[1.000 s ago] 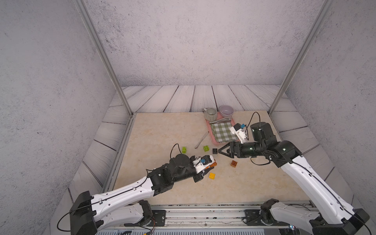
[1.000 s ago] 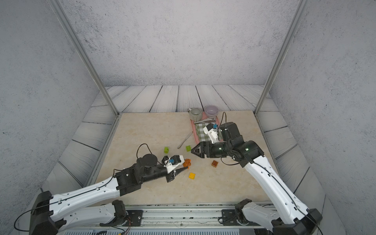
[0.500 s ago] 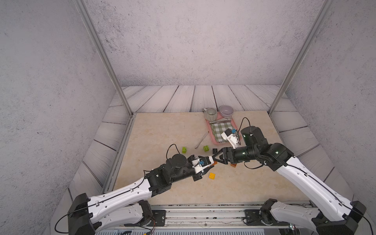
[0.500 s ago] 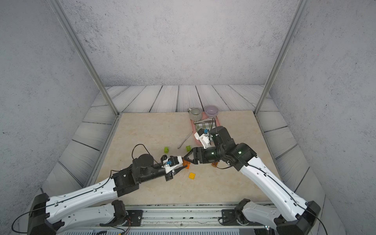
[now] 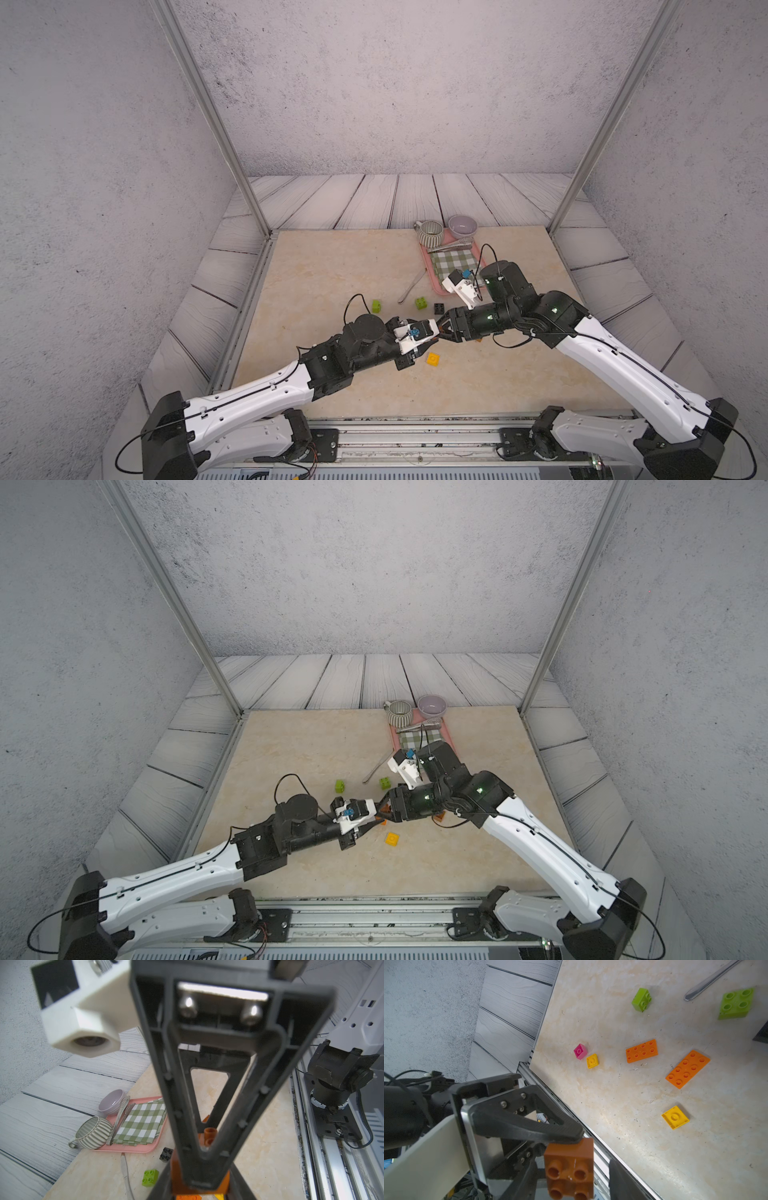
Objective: Assemble the letter r with lego
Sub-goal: Pick up the lego brick from the center of the board.
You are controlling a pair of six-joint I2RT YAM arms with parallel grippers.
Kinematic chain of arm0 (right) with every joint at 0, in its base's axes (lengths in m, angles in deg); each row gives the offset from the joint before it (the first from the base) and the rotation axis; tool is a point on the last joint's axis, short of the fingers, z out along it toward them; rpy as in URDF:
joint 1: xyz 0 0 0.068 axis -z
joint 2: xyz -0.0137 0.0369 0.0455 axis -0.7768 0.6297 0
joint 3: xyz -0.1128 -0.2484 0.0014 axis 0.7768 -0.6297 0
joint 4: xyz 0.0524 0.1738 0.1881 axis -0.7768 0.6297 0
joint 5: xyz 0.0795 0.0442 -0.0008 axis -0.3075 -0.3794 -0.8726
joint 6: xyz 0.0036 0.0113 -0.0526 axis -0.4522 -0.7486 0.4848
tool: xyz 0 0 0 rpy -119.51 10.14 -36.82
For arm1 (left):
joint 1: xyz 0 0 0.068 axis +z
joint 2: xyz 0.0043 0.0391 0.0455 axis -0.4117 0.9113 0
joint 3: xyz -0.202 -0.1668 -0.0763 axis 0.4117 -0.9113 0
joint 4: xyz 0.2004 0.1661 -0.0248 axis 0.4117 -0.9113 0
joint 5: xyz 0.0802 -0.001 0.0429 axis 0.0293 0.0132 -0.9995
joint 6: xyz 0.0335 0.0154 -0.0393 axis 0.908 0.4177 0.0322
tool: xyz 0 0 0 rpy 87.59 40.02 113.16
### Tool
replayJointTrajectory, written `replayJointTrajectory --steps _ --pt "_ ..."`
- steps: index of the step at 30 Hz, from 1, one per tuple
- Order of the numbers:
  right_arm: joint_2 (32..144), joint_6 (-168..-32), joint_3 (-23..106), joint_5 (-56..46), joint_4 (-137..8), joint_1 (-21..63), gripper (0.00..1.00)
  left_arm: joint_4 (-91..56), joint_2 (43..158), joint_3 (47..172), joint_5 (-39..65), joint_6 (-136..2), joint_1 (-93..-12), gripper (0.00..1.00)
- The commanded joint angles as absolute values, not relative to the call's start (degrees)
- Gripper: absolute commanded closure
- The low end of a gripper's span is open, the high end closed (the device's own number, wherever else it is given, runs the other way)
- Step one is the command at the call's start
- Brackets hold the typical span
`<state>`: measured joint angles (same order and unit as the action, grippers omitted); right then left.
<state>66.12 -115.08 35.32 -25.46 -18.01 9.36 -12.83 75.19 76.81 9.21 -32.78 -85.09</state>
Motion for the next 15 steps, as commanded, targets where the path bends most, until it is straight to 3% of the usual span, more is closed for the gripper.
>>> replayJointTrajectory --steps 1,6,12,14,15 --pt "66.6 -114.4 37.2 -24.7 -17.2 9.0 0.44 -11.8 75.5 77.1 10.1 -32.7 -85.1 1.00" --pt "67.0 -114.3 37.2 -24.7 -17.5 8.8 0.53 -11.8 75.7 77.1 10.2 -32.7 -85.0 1.00" --pt "66.5 -114.9 35.6 -22.8 -18.8 8.8 0.73 -11.5 75.3 77.0 9.9 -34.4 -85.0 0.97" --pt "65.7 -114.8 34.9 -18.9 -18.2 8.7 0.76 -10.7 75.0 76.7 9.1 -36.3 -85.0 0.67" --pt "65.2 -114.4 34.4 -14.5 -17.3 8.8 0.78 -10.9 74.7 76.6 8.2 -38.0 -85.1 0.44"
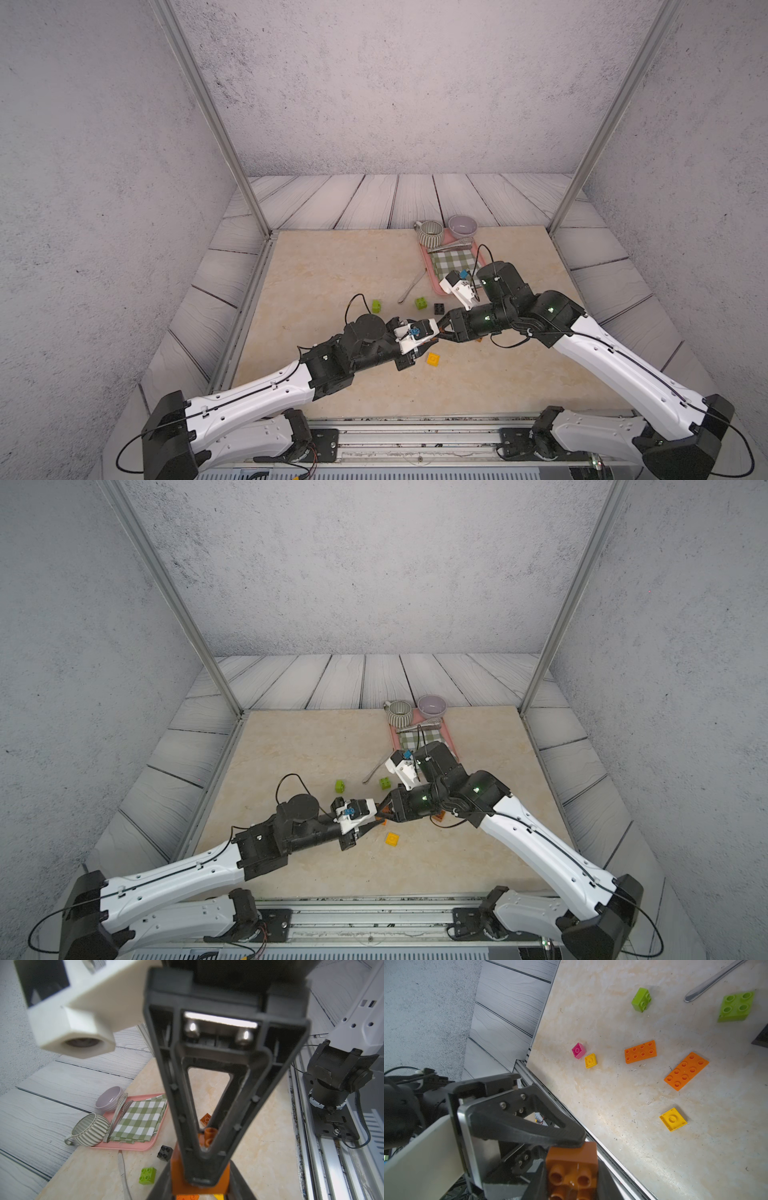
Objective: Assemble the letter r with lego
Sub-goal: Pick up the lego brick from the center of the board, then place the lego brick at the center of the board.
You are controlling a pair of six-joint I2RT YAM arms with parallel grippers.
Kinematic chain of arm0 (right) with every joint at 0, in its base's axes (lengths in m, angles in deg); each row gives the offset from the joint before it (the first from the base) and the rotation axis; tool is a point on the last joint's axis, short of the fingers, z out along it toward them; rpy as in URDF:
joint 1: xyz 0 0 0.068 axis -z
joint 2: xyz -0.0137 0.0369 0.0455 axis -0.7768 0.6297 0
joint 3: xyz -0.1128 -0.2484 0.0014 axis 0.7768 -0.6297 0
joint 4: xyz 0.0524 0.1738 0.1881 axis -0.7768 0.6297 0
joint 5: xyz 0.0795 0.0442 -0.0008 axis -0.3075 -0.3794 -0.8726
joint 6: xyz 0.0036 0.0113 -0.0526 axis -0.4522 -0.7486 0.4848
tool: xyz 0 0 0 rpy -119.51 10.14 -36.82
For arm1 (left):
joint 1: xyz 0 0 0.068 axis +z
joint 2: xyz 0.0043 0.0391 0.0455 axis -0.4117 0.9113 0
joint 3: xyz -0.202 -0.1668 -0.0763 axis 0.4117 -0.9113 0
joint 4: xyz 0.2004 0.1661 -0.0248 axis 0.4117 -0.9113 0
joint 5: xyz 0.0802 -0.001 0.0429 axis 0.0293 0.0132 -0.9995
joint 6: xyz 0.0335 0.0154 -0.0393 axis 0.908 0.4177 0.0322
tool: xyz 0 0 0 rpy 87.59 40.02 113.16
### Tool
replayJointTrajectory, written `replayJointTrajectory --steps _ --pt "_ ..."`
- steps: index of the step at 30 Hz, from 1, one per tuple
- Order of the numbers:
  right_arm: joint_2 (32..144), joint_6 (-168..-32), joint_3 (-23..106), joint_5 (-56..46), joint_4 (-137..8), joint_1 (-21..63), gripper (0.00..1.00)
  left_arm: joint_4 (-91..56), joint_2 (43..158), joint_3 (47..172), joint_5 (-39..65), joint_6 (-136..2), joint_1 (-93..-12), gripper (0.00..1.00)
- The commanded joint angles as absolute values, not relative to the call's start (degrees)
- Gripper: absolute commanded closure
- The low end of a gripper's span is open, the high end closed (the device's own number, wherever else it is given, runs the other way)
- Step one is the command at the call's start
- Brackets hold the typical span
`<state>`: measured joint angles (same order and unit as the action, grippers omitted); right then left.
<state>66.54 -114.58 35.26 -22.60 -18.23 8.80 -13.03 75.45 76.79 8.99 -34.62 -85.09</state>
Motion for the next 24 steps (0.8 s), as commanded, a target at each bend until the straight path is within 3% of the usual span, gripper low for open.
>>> replayJointTrajectory --steps 1,3,4,8,12,15,24 --pt "64.5 -114.1 33.9 -9.7 -16.2 8.8 0.79 -11.4 74.1 76.5 7.2 -40.0 -85.0 0.23" --pt "64.4 -113.6 32.6 0.6 -13.1 8.9 0.83 -11.9 72.9 75.5 3.2 -46.8 -85.0 0.04" --pt "64.9 -113.8 31.8 5.9 -11.4 8.9 0.85 -11.9 72.6 74.8 -0.1 -51.6 -85.0 0.02" --pt "71.1 -111.4 28.4 14.5 -8.5 9.0 0.87 -22.6 73.1 74.7 -8.9 -73.5 -82.0 0.02" --pt "79.7 -109.9 28.1 16.0 -10.1 8.9 0.88 -32.9 78.7 76.8 -2.2 -87.3 -72.2 0.01" --pt "85.0 -108.8 28.7 15.3 -12.9 9.2 0.86 -35.2 82.6 77.6 2.0 -89.9 -67.6 0.01" --pt "98.3 -107.2 31.4 8.8 -18.5 10.4 0.81 -35.7 84.3 78.3 3.5 -87.8 -67.0 0.01"
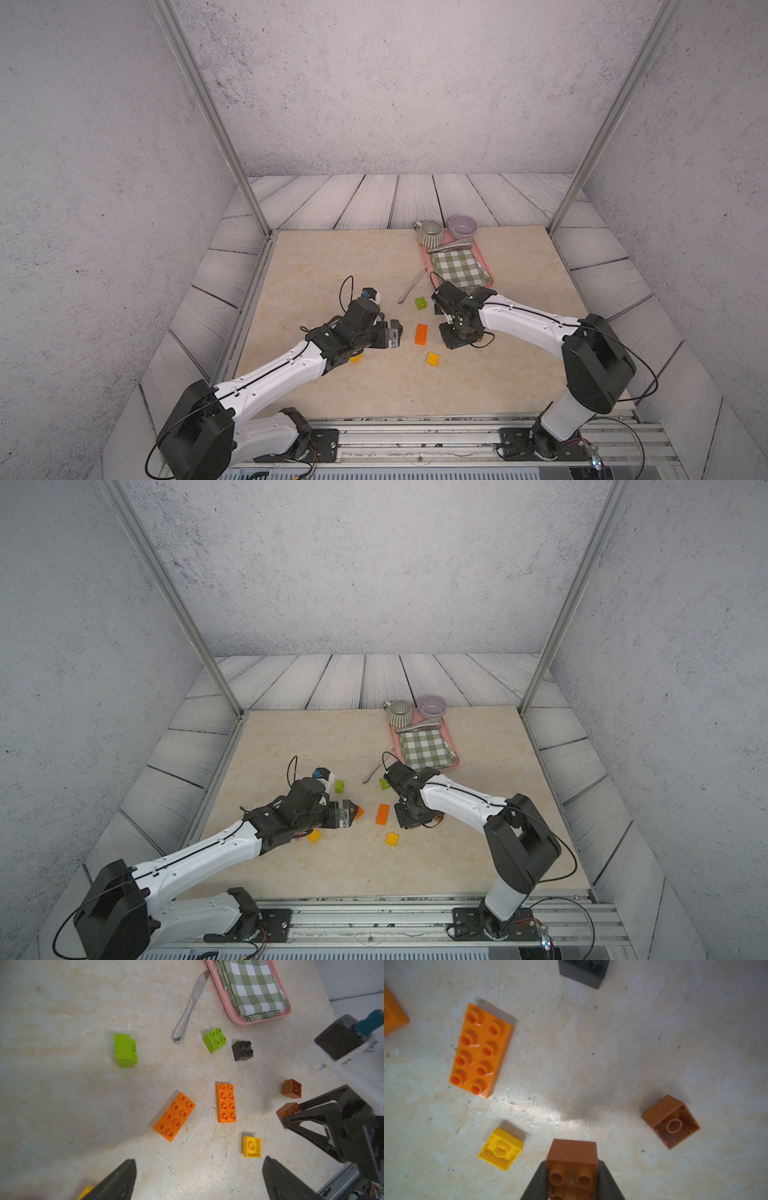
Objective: Assemble the letter r with lego
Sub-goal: Place the lego brick at the center of the board, then pick up the lego brick from the center of the board.
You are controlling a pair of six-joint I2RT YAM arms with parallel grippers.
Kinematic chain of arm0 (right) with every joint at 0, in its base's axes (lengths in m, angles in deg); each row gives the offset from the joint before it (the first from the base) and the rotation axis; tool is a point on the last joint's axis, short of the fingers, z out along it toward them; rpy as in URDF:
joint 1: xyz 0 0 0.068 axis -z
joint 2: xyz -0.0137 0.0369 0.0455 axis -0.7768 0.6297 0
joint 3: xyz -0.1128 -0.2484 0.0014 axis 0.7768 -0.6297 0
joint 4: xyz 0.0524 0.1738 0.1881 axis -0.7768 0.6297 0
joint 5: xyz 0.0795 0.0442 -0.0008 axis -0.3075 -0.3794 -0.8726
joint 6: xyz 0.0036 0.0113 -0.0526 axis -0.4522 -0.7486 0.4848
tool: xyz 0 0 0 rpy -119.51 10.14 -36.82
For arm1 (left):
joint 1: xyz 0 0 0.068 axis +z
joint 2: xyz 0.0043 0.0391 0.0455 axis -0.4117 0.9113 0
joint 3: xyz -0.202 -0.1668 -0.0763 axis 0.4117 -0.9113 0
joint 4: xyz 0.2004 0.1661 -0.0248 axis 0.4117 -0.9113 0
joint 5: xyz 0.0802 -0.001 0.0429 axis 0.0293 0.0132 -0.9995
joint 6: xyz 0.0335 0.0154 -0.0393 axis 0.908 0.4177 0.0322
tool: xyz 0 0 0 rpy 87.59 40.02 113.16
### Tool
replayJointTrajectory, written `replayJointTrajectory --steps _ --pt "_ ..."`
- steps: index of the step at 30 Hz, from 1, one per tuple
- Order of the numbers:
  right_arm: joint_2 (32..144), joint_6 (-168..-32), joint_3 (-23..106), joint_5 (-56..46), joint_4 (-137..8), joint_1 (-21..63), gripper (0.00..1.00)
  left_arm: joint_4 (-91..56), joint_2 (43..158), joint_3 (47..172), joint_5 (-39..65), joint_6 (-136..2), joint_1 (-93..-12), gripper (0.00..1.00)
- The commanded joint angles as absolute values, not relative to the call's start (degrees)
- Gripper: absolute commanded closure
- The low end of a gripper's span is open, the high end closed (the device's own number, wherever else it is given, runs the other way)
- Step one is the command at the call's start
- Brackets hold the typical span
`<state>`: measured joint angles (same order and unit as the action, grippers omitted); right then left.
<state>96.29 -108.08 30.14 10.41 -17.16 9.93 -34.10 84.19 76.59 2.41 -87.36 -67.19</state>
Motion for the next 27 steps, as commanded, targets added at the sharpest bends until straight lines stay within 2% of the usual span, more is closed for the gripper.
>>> replayJointTrajectory --steps 1,5,8,10,13,15,18,20,23,27 --pt "99.3 -107.2 31.4 8.3 -18.9 10.6 0.80 -35.7 84.2 78.2 3.7 -87.5 -67.0 0.01" --pt "101.9 -107.6 32.0 7.6 -19.4 10.7 0.75 -35.8 84.0 77.6 3.5 -87.0 -67.0 0.01" --pt "102.9 -107.9 31.9 7.2 -19.8 10.7 0.65 -35.8 84.0 77.3 3.6 -86.9 -67.0 0.02" --pt "103.1 -108.2 31.8 6.9 -20.0 10.8 0.53 -35.7 84.0 77.3 4.1 -86.7 -67.0 0.02" --pt "101.8 -109.0 31.7 6.1 -20.0 11.0 0.29 -35.7 83.9 77.3 4.4 -85.5 -67.0 0.02" --pt "99.1 -109.6 31.4 4.9 -20.0 11.5 0.22 -35.6 84.2 77.5 5.0 -83.7 -67.0 0.02" --pt "92.1 -111.0 29.0 1.4 -21.9 13.4 0.19 -37.1 86.2 80.3 5.1 -80.7 -67.8 0.02" --pt "85.2 -113.5 24.2 -3.3 -26.1 17.4 0.18 -39.0 89.1 84.0 2.2 -78.7 -70.4 0.02" --pt "74.7 -121.2 13.4 -14.3 -33.8 31.2 0.22 -41.2 96.5 91.6 -2.0 -76.4 -76.3 0.01" --pt "68.2 -123.1 7.4 -19.5 -32.1 46.4 0.24 -43.0 109.5 103.1 0.1 -76.3 -81.4 0.06"
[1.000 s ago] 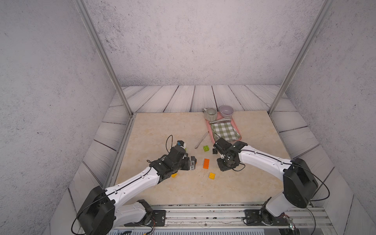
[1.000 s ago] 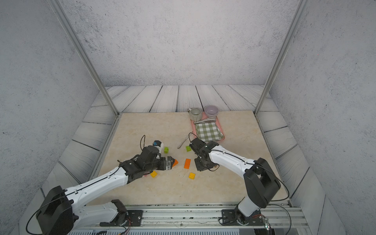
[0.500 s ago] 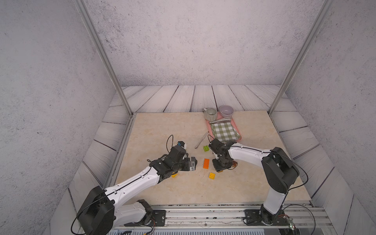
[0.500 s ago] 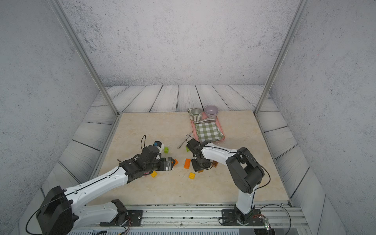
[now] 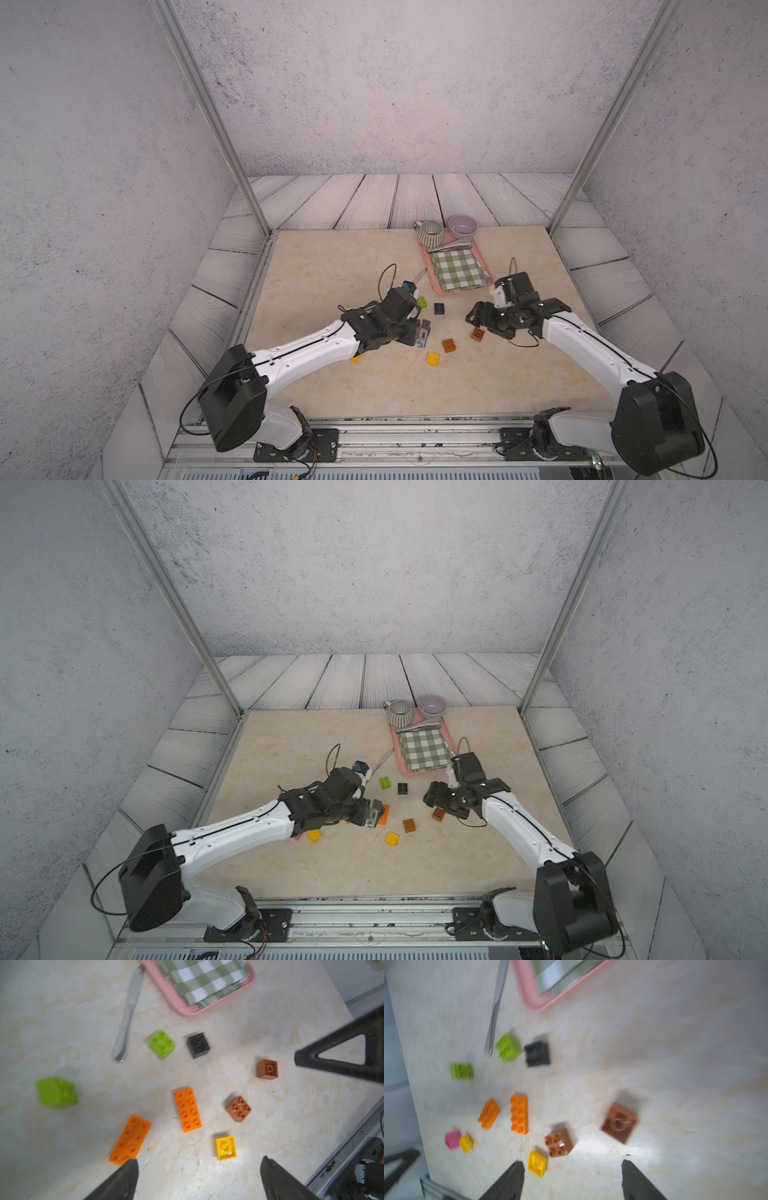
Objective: Assemble the letter r with lego
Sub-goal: Pick up the lego brick from the center of the board.
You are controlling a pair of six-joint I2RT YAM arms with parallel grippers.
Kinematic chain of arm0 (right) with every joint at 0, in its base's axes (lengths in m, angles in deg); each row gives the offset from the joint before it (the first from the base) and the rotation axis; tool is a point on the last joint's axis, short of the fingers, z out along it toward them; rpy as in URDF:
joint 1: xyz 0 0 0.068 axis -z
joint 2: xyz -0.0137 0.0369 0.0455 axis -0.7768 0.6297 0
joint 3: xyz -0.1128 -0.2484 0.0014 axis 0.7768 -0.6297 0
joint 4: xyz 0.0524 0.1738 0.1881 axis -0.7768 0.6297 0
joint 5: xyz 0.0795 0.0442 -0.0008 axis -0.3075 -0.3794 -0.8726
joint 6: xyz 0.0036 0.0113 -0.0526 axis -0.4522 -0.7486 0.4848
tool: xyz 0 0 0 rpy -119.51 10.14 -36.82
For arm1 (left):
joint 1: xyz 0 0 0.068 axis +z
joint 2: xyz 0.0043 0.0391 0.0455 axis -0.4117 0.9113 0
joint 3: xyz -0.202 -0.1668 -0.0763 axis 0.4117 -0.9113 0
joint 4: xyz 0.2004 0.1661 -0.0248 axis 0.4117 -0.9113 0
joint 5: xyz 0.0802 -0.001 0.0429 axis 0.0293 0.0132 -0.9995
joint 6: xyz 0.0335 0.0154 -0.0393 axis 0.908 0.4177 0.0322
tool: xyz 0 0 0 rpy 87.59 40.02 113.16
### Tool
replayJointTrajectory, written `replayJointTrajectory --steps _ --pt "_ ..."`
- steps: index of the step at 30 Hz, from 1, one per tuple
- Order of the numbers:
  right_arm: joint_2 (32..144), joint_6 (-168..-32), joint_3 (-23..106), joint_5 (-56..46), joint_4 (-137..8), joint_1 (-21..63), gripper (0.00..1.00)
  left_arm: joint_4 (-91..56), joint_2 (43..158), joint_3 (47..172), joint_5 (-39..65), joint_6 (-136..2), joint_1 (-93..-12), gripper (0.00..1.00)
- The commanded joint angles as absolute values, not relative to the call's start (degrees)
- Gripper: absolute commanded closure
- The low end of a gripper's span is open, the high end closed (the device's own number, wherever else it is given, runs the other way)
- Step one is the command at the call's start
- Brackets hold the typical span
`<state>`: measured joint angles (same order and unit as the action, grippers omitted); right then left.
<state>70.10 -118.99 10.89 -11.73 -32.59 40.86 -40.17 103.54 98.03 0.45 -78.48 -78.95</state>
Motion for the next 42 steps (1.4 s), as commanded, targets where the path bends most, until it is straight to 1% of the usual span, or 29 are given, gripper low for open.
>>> replayJointTrajectory --steps 1,4,7,11,13,19,23,30,39,42 --pt "67.2 -123.1 6.5 -20.2 -30.9 50.1 0.24 -45.1 113.6 107.9 0.2 -76.2 -82.3 0.06" --pt "64.4 -123.6 4.3 -21.7 -28.7 58.2 0.24 -52.0 125.3 120.7 -0.3 -76.0 -85.1 0.10" --pt "63.0 -124.0 2.5 -22.2 -27.3 65.1 0.24 -57.0 134.3 131.7 -0.7 -76.6 -87.2 0.11" --pt "61.9 -123.5 0.9 -22.3 -25.3 71.0 0.29 -65.3 145.1 146.6 -1.7 -76.6 -89.2 0.11" --pt "61.1 -123.0 0.4 -22.9 -25.3 72.4 0.31 -68.9 149.3 152.4 -3.2 -76.4 -89.9 0.13" --pt "60.4 -122.1 0.3 -23.9 -24.6 72.4 0.35 -77.7 159.5 167.1 -7.5 -75.6 -90.3 0.19" --pt "60.3 -121.5 0.6 -24.4 -24.7 72.6 0.37 -78.2 163.3 171.2 -9.2 -74.6 -90.2 0.23" --pt "60.5 -120.7 1.0 -25.3 -24.6 72.5 0.41 -80.6 168.5 179.2 -8.7 -73.6 -90.1 0.31" --pt "60.6 -120.1 1.2 -25.5 -24.4 72.5 0.44 -80.9 169.7 180.6 -7.3 -73.4 -90.1 0.53" --pt "60.5 -119.8 1.3 -25.5 -24.6 72.5 0.44 -81.0 169.2 180.6 -7.2 -73.2 -90.1 0.62"
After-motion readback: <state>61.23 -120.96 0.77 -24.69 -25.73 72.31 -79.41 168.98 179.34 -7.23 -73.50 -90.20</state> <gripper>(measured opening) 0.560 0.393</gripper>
